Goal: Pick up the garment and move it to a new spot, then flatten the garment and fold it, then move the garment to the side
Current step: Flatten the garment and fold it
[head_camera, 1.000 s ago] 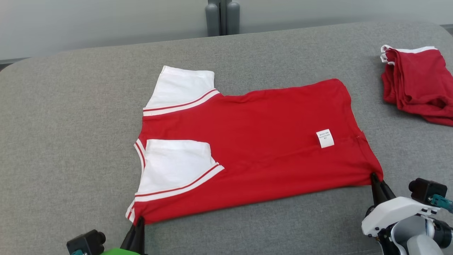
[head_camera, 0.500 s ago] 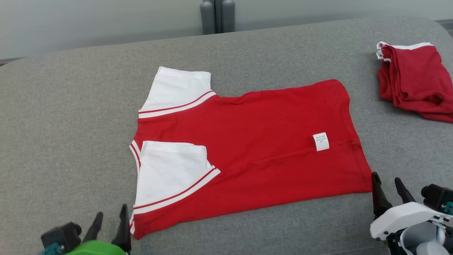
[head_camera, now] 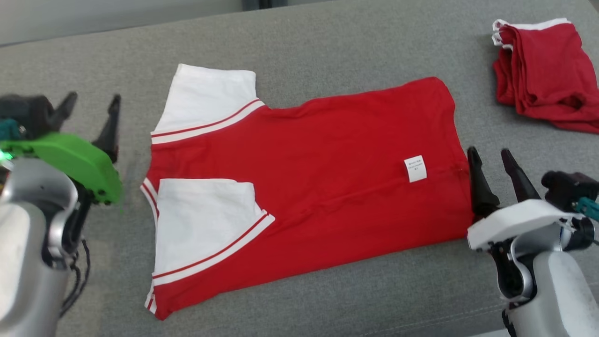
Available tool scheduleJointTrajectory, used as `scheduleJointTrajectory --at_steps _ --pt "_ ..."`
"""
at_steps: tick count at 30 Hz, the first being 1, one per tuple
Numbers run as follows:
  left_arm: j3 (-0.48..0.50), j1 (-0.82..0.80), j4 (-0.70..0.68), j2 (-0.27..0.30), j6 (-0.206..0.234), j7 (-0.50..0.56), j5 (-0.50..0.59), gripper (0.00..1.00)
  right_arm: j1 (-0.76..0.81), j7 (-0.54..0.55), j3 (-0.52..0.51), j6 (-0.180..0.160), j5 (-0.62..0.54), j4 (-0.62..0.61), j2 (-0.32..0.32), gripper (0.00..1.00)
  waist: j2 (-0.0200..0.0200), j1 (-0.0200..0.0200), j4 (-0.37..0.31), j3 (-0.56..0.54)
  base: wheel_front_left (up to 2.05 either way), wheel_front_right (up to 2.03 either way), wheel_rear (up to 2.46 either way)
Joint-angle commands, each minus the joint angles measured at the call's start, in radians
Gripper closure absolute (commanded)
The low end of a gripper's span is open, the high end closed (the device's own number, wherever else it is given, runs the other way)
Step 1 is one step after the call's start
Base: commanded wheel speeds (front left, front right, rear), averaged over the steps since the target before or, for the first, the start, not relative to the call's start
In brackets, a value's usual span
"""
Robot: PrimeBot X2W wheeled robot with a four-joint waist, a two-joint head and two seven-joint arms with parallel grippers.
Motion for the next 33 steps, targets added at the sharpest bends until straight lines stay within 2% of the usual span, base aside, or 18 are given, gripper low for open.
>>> scheduleJointTrajectory --at_steps 1,4,9,17,33 --pt "-0.002 -0.053 0.019 0.023 -0.012 0.025 0.01 0.0 -0.038 -0.01 0.012 -0.001 -0.001 -0.009 -0.003 0.0 0.0 0.0 -0.078 0.094 0.0 0.0 0.0" --pt "-0.003 -0.168 0.068 0.059 -0.031 0.096 0.013 0.0 -0.098 -0.025 0.048 -0.001 0.018 -0.005 -0.002 0.0 0.0 0.0 -0.12 0.157 0.0 0.0 0.0" --pt "-0.003 -0.32 0.155 0.086 -0.059 0.221 -0.028 0.0 -0.179 -0.062 0.106 -0.001 0.037 0.022 -0.002 0.0 0.0 0.0 -0.175 0.242 0.0 0.0 0.0" --pt "-0.022 -0.414 0.258 0.113 -0.069 0.352 -0.043 0.0 -0.243 -0.111 0.161 -0.001 0.056 0.08 -0.002 0.0 0.0 0.0 -0.228 0.288 0.0 0.0 0.0" --pt "-0.019 -0.432 0.345 0.141 -0.022 0.38 -0.028 0.0 -0.311 -0.131 0.203 -0.001 0.047 0.105 -0.002 0.0 0.0 0.0 -0.275 0.323 0.0 0.0 0.0"
